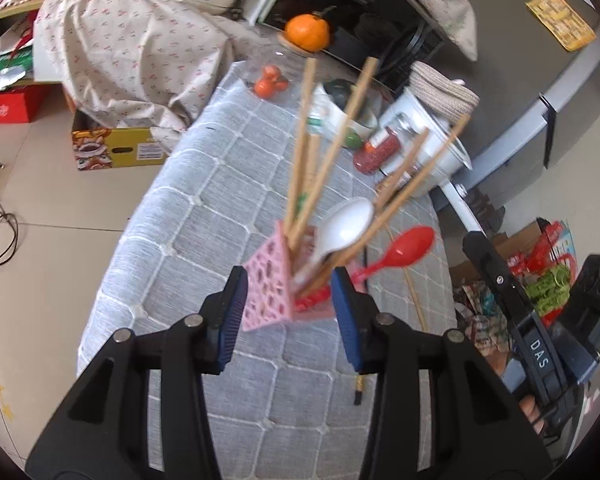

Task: Organize utensils
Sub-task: 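Grasp the black chopstick with the left gripper while the right gripper grasps the last wooden one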

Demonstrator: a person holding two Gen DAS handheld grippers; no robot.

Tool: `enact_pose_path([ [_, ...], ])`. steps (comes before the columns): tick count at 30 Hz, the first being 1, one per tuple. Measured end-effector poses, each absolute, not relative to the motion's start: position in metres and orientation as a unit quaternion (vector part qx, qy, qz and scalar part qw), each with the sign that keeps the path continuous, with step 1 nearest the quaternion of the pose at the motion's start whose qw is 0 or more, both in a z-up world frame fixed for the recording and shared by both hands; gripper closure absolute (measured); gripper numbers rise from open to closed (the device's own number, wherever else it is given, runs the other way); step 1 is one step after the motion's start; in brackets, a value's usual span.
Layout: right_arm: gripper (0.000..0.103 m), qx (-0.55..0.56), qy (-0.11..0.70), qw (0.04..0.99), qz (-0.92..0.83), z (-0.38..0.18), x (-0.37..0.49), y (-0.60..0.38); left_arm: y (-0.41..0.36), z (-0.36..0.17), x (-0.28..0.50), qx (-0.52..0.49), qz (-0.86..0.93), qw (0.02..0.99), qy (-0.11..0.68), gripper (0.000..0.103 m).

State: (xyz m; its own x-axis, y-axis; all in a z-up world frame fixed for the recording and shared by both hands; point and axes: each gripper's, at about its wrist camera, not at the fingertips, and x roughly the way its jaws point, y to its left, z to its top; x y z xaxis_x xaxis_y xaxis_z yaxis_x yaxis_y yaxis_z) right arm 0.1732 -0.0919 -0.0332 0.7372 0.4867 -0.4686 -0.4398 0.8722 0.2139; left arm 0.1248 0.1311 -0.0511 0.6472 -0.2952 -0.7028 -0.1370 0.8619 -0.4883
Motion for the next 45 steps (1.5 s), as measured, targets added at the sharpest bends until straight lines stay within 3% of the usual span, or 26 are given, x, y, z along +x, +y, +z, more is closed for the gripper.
enact_pose_path([
  [6, 0.027, 0.019, 0.322, 0.921, 0.221, -0.034, 0.184, -0.170, 0.071, -0.033, 0.117, -0.184, -0.069, 0.889, 0.414, 0.059],
  [15, 0.027, 0.114, 0.476, 0.857, 0.159, -0.097, 0.228, -0.263, -0.030, -0.075, 0.133, -0.092, -0.083, 0.862, 0.492, 0.058],
  [27, 0.027, 0.053, 0.513, 0.844, 0.146, -0.113, 0.257, -0.265, -0.083, -0.132, 0.192, -0.046, -0.060, 0.830, 0.552, 0.059],
  [29, 0.027, 0.059, 0.523, 0.838, 0.146, -0.120, 0.262, -0.267, -0.088, -0.141, 0.201, -0.029, -0.050, 0.829, 0.556, 0.068],
  [34, 0.028, 0.042, 0.540, 0.828, 0.142, -0.139, 0.270, -0.269, -0.091, -0.160, 0.229, 0.003, -0.029, 0.825, 0.564, 0.072],
  [36, 0.033, 0.042, 0.543, 0.827, 0.139, -0.143, 0.272, -0.270, -0.094, -0.158, 0.234, 0.004, -0.039, 0.822, 0.568, 0.080],
  [38, 0.038, 0.040, 0.535, 0.831, 0.146, -0.141, 0.275, -0.268, -0.092, -0.157, 0.235, -0.010, -0.057, 0.812, 0.581, 0.096],
  [42, 0.040, 0.030, 0.530, 0.832, 0.161, -0.139, 0.283, -0.260, -0.080, -0.155, 0.227, -0.048, -0.087, 0.784, 0.613, 0.096],
  [45, 0.040, 0.033, 0.533, 0.831, 0.155, -0.142, 0.295, -0.259, -0.083, -0.142, 0.198, -0.012, -0.093, 0.795, 0.600, 0.096],
])
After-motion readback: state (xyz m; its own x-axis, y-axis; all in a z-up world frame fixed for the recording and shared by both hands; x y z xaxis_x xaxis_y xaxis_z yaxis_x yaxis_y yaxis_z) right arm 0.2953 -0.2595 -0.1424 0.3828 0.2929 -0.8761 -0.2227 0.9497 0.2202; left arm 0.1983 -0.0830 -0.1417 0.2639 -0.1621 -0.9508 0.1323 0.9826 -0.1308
